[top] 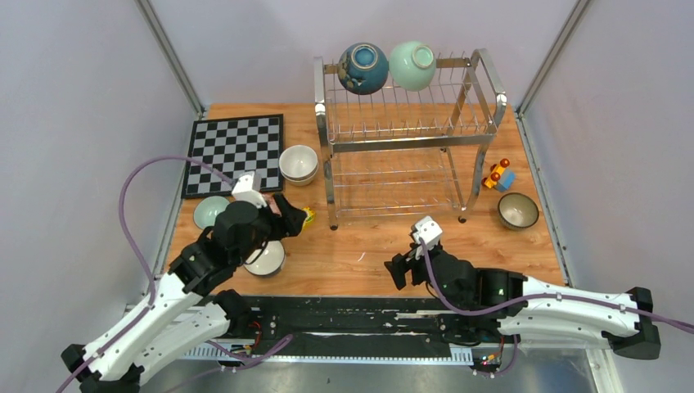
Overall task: Unload the bowls from the dish rack
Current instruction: Adjust the dish rack at the center of the board.
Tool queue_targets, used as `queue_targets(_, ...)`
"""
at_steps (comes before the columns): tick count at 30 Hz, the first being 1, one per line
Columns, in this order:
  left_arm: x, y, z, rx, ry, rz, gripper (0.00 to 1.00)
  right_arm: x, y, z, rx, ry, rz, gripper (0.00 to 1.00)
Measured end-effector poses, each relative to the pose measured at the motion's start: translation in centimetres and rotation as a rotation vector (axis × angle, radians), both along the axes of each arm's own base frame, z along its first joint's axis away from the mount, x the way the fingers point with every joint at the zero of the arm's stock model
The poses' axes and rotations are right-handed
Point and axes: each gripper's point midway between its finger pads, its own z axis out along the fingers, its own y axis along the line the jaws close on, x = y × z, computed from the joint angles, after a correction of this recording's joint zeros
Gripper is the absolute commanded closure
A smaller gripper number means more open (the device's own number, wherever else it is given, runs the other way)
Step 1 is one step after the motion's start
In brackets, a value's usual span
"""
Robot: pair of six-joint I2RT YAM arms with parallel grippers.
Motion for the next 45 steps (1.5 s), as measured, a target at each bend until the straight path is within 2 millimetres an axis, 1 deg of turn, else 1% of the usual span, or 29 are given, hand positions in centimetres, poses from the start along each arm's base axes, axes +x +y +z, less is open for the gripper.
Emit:
queue_targets(3, 2.3, -2.0, 1.4, 0.035, -0.101, -0.062, 0.21, 0.4, -0.2, -0.2, 0.003, -0.013, -0.025, 0.16)
queue_targets(5, 3.9, -3.2, 1.8, 0.069, -0.156, -0.092, 0.19, 0.6, -0.4, -0.6, 0.000, -0.018, -0.040, 0.16)
queue_targets(8, 6.0, -5.1, 1.5, 0.115, -0.201, -0.133, 0.18, 0.8, -0.6, -1.2, -0.005, -0.017, -0.062, 0.16)
queue_targets(10, 6.8, -6.2, 1.4, 0.117, -0.236, -0.163, 0.19, 0.9, -0.6, -1.4, -0.004, -0.014, -0.072, 0.16)
queue_targets(13, 7.4, -6.8, 1.8, 0.089, -0.313, -0.175, 0.19, 0.9, -0.6, -1.3, 0.007, -0.011, -0.080, 0.16)
queue_targets(16, 8.0, -6.7, 1.6, 0.097, -0.354, -0.157, 0.20, 1.2, -0.9, -1.0, 0.019, -0.017, -0.101, 0.16)
queue_targets(20, 9.2, -7.2, 1.5, 0.118, -0.379, -0.153, 0.24, 1.8, -2.0, 0.0, 0.058, -0.042, -0.164, 0.16)
queue_targets(24, 9.9, -8.0, 1.3, 0.109, -0.394, -0.170, 0.27, 2.9, -4.0, 1.5, 0.077, -0.096, -0.269, 0.16)
queue_targets(29, 10.6, -8.7, 1.6, 0.084, -0.418, -0.168, 0.31, 4.3, -6.7, 5.5, 0.110, -0.178, -0.413, 0.17)
queue_targets(32, 11.0, -9.1, 1.1, 0.083, -0.412, -0.169, 0.38, 4.9, -8.6, 7.7, 0.140, -0.225, -0.484, 0.17)
queue_targets(34, 11.3, -9.4, 0.5, 0.083, -0.404, -0.169, 0.42, 5.6, -10.2, 8.5, 0.137, -0.251, -0.549, 0.17)
queue_targets(37, 11.6, -9.8, 0.1, 0.073, -0.395, -0.167, 0.47, 6.9, -12.6, 9.1, 0.102, -0.271, -0.662, 0.16)
queue_targets(40, 11.7, -10.0, 0.2, 0.056, -0.399, -0.167, 0.52, 8.8, -15.6, 9.4, 0.056, -0.266, -0.801, 0.15)
queue_targets(42, 11.8, -10.2, 0.3, 0.047, -0.401, -0.165, 0.53, 10.2, -17.2, 9.0, 0.025, -0.240, -0.874, 0.15)
queue_targets(45, 12.0, -10.1, 0.2, 0.044, -0.399, -0.159, 0.57, 11.6, -19.1, 8.0, -0.004, -0.194, -0.943, 0.15)
